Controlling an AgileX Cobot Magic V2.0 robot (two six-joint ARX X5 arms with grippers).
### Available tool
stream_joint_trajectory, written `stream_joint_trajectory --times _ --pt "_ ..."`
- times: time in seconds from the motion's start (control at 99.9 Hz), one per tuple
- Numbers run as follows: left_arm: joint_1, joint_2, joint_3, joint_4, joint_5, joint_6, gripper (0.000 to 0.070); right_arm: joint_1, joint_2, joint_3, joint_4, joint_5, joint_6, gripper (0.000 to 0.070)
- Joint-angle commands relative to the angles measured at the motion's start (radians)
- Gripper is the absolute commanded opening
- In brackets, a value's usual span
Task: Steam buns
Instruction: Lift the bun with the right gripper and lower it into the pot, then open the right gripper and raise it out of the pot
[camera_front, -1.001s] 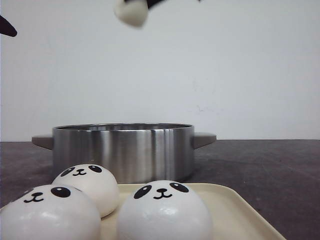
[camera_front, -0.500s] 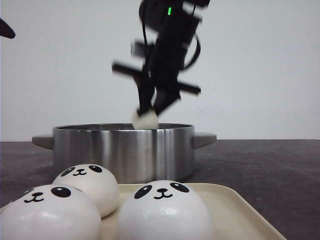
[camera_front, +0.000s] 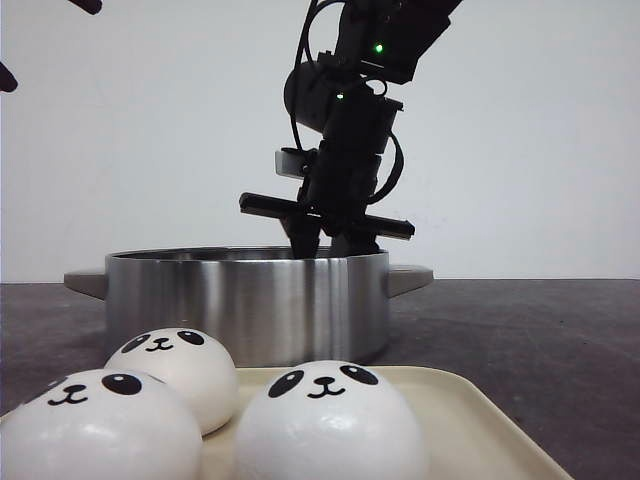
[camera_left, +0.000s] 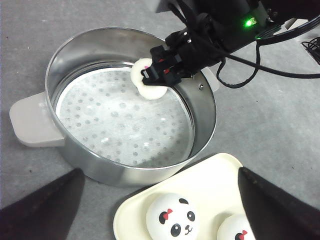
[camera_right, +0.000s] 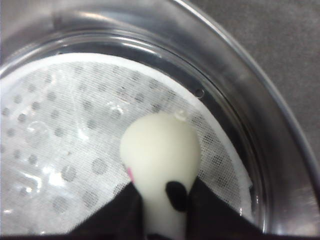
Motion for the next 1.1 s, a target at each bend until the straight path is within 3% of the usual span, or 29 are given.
stream_joint_trajectory --times 0.0,0.09,0.43,0.63,0.67,0.7,0.74,0.761,0.771,0.811,0.931,1.091 --pt "-0.005 0.005 0.018 0.006 -0.005 0.01 0.0597 0.008 0.026 0.02 0.006 0.005 0.018 0.0441" --pt "-0.005 0.005 0.018 0.006 -0.011 0.01 0.0597 0.008 0.026 0.02 0.006 0.005 0.024 0.0502" --pt "-0.005 0.005 0.018 0.001 -0.024 0.01 0.0598 0.007 0.026 0.049 0.019 0.025 0.1 0.0505" --pt "-0.005 0.005 0.018 -0.027 -0.028 0.017 0.0597 0.018 0.016 0.124 0.034 0.02 0.074 0.0497" --pt "-0.005 0.005 0.018 -0.037 -0.027 0.016 0.0596 0.019 0.001 0.155 0.021 0.02 0.054 0.0456" --pt "-0.005 0.005 0.018 -0.045 -0.027 0.016 0.0596 0.023 -0.015 0.177 0.011 0.02 0.034 0.0375" --pt "-0.006 0.009 0.017 -0.054 -0.026 0.006 0.0596 0.032 -0.039 0.206 -0.004 0.021 0.001 0.0183" --pt "-0.007 0.013 0.017 -0.057 -0.024 0.0 0.0596 0.038 -0.058 0.223 -0.015 0.021 -0.02 0.0028" --pt "-0.008 0.014 0.017 -0.06 -0.023 -0.003 0.0596 0.039 -0.063 0.227 -0.018 0.021 -0.025 0.0" --pt "-0.014 0.023 0.017 -0.068 -0.023 -0.018 0.0595 0.047 -0.108 0.247 -0.035 0.027 -0.064 0.0025" --pt "-0.043 0.076 0.017 -0.073 -0.014 -0.048 0.0595 0.093 -0.273 0.259 -0.046 0.081 -0.156 0.0016" --pt "-0.105 0.191 0.017 -0.072 0.002 -0.091 0.0596 0.179 -0.514 0.259 -0.075 0.144 -0.217 0.0016"
